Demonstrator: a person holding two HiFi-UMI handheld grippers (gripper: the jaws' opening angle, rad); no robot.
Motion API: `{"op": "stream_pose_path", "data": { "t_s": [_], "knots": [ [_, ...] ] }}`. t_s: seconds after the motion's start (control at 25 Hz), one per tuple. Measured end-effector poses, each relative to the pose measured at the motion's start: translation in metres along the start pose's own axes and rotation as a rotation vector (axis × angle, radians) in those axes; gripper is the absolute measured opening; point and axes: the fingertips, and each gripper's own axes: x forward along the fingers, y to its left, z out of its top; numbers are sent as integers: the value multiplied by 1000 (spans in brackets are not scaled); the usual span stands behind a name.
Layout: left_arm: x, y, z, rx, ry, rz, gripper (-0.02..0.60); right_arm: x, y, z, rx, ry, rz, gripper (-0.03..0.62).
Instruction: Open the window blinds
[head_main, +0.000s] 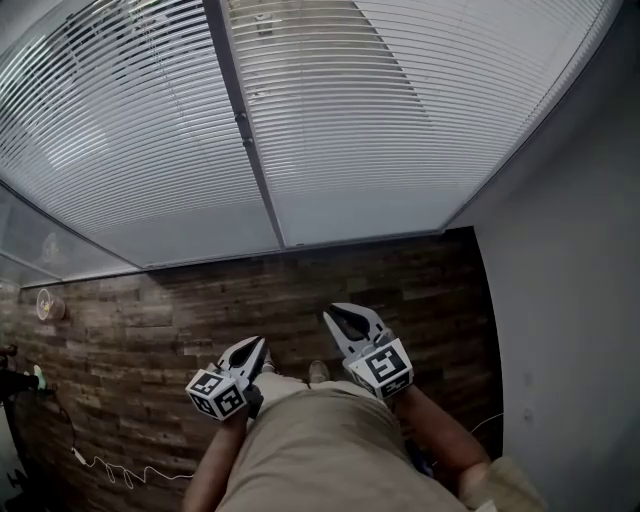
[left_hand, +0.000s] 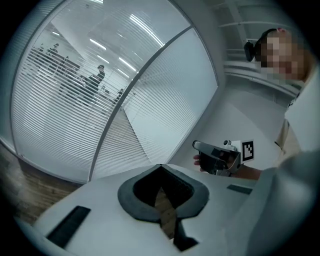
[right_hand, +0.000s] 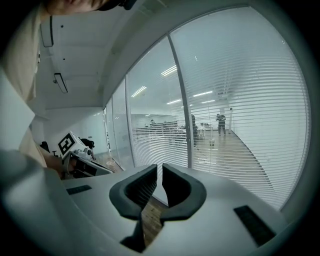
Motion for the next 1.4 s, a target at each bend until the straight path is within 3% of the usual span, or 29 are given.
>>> {"op": "stream_pose_path", "data": {
  "t_s": [0.32,0.52,0.8,1.0,1.4],
  "knots": [
    [-3,-4,0,5,8,-12,12,2,13,15,-2,-14,11,17],
    [-2,-3,-1,19,17,-8,12,4,13,8,-79,20,-27,17],
    [-2,11,-5,137,-22,87,12,12,28,-6,-138,-21,-58,60],
    [5,7,-7,222,-28,98,12,20,28,-16,-163,4,-62,72],
    [9,12,-15,229,6,95,12,32,29,-37,-193,26,-72,72]
  ]
}}
